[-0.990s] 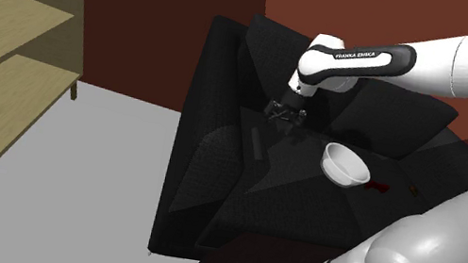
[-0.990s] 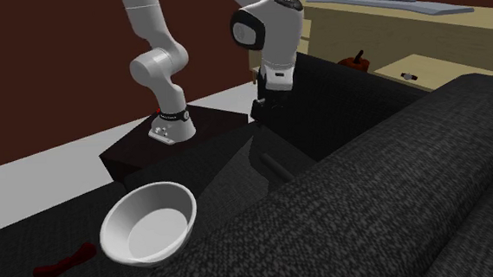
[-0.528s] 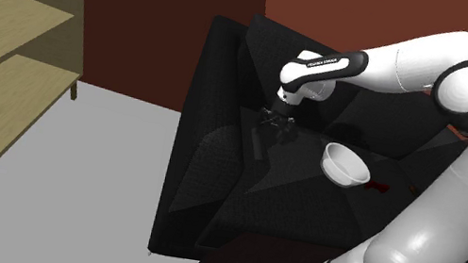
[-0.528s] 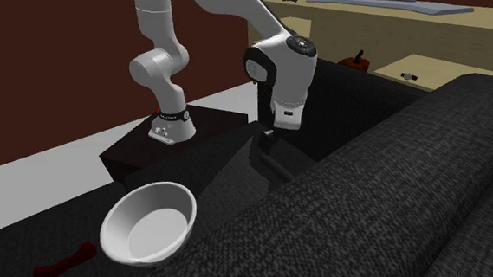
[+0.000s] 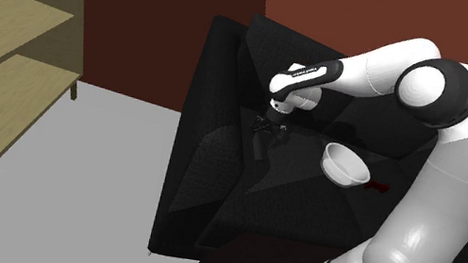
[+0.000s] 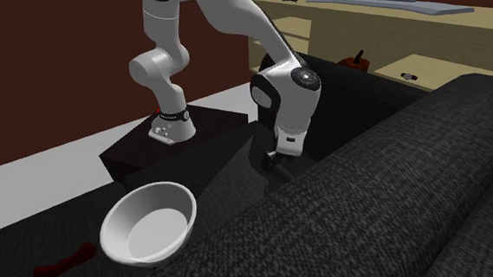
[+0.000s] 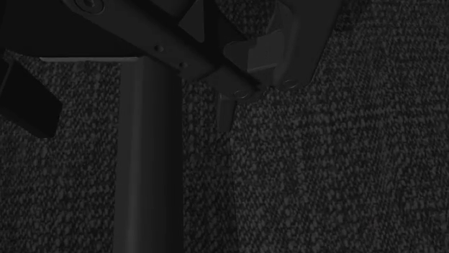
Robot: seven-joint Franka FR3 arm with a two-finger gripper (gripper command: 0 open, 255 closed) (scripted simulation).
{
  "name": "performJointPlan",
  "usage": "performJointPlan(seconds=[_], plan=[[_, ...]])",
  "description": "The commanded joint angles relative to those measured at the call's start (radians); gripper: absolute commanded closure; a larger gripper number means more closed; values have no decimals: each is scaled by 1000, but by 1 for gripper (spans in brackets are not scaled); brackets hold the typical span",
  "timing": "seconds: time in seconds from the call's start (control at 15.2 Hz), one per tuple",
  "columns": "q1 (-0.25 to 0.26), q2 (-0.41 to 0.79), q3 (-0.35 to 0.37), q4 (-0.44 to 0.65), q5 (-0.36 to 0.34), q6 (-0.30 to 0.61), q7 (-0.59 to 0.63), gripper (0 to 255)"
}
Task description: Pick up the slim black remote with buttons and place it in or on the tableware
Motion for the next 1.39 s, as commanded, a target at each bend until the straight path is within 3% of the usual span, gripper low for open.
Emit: performJointPlan(seconds=[0.0,0.59,0.66,1.32], plan=[[0,14,3,-10,6,25,-3,0],[0,26,6,-18,11,43,-7,0],[0,26,6,-18,11,43,-7,255],[1,16,4,-17,8,33,-4,255]])
